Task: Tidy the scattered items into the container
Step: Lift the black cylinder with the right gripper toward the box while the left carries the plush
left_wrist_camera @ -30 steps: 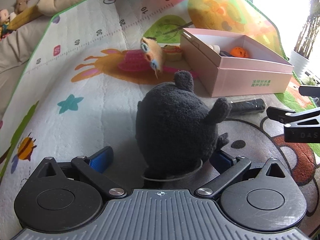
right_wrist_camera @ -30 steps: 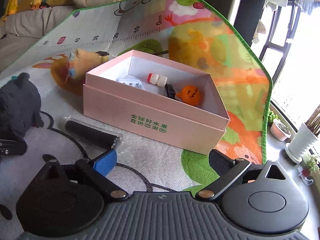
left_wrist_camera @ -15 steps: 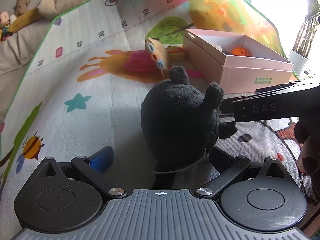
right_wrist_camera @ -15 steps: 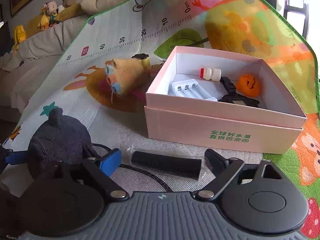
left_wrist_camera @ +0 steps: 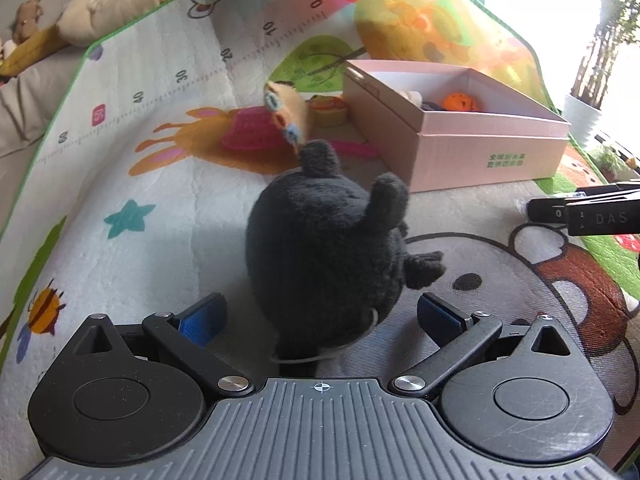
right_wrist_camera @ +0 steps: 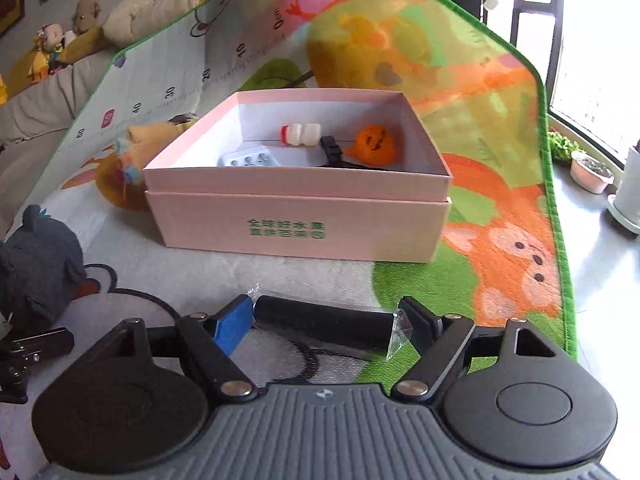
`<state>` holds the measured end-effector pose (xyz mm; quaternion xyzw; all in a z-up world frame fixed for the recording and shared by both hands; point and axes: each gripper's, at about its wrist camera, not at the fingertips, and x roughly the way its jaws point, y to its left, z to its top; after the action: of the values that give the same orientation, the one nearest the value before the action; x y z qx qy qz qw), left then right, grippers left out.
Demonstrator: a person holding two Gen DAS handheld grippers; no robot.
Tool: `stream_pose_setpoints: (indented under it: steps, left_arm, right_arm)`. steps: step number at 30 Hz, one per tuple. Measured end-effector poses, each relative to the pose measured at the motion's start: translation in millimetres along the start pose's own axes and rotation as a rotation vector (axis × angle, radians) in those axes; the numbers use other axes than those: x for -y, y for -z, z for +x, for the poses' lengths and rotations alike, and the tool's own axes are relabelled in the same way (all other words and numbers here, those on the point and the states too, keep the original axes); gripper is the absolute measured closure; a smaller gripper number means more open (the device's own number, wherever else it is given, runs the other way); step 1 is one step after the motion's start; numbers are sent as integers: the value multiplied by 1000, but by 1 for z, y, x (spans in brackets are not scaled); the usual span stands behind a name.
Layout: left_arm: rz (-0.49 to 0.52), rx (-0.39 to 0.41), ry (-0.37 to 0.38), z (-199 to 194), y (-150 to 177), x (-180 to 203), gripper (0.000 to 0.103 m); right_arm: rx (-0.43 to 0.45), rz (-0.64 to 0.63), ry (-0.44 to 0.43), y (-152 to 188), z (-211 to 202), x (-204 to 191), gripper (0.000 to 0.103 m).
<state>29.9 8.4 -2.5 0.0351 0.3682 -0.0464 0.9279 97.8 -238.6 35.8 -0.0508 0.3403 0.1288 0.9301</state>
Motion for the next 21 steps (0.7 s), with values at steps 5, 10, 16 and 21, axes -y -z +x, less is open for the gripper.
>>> stream_pose_setpoints:
  steps: [5, 10, 16, 21]
  left_arm:
    - [72, 17, 40, 4, -11, 13, 0]
    - [102, 60, 10, 8, -26, 18, 0]
    - [170, 78, 4, 10, -28, 28, 0]
    - [172, 72, 4, 12, -27, 28, 17]
  right_arm:
    - [23, -11, 37, 10, -6, 7, 22]
    - [22, 7, 22, 11, -6, 10, 21]
    - [23, 27, 6, 12, -6, 13, 20]
    - [24, 26, 7, 12, -6, 13, 20]
